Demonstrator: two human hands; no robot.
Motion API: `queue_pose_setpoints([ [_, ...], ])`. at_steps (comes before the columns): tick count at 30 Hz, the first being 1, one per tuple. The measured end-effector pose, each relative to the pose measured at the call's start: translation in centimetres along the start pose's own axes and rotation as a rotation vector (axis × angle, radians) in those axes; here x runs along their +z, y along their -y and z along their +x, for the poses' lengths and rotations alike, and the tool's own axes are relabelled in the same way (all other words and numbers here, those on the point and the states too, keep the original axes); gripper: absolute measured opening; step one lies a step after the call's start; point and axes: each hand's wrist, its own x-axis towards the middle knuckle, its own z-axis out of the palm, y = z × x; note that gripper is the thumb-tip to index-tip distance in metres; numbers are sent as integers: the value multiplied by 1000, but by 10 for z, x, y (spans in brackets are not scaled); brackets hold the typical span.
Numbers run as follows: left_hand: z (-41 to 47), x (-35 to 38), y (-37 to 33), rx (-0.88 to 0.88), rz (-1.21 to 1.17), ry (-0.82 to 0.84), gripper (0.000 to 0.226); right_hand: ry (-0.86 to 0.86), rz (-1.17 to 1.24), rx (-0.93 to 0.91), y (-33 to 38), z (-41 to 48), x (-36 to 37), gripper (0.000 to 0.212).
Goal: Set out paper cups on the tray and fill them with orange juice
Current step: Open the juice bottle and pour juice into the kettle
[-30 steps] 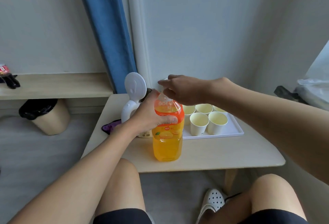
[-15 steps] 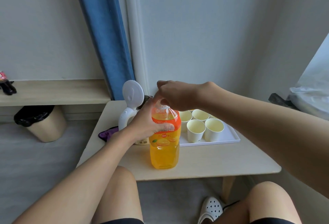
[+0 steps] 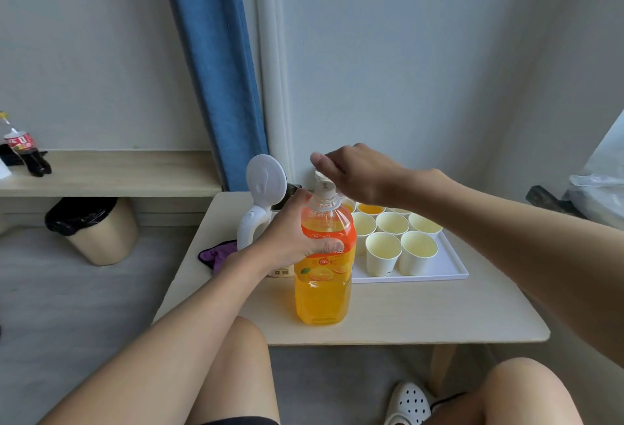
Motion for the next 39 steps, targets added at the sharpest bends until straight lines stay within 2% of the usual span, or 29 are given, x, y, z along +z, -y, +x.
queue_pose_setpoints([
  [2,0,0,0,-6,-13,6,79,-23,-131,14,-4,0,-2,61],
  [4,-1,0,-1,-1,-23,11,79,129,-37,-38,-6,0,-7,39],
  [6,-2,0,-2,5,-13,7,79,258,-18,-105,-3,0,-8,37],
  [9,-2,0,-1,0,-4,-1,77,193,-152,-128,-4,3,0,24],
  [10,-2,0,-1,-5,-3,-3,78,183,-209,-118,-3,3,3,24],
  [13,-2,1,0,-13,0,-3,84,156,-499,-123,0,3,2,46],
  [14,-3,2,-1,-10,-6,-1,85,157,-528,-136,1,4,1,50],
  [18,-3,2,-1,14,-27,3,81,301,-227,-170,-1,8,-6,41],
  [20,-3,3,-1,18,-22,-6,80,272,-248,-177,-1,8,-3,34],
  [25,-2,2,2,23,-4,-11,85,136,-436,-76,12,4,9,49],
  [27,-2,2,2,24,-11,-4,85,222,-359,-109,10,5,2,48],
  [29,-1,3,3,35,-19,-1,85,309,-253,-137,4,5,-7,36],
  [31,0,3,3,28,-18,2,83,277,-255,-125,3,3,-6,34],
  [35,-1,3,3,33,-7,-4,80,129,-461,-47,13,6,9,53],
  [37,-1,3,3,35,-18,-1,80,177,-437,-74,11,8,6,53],
  [39,0,3,4,50,-26,0,77,282,-333,-140,4,9,-1,43],
])
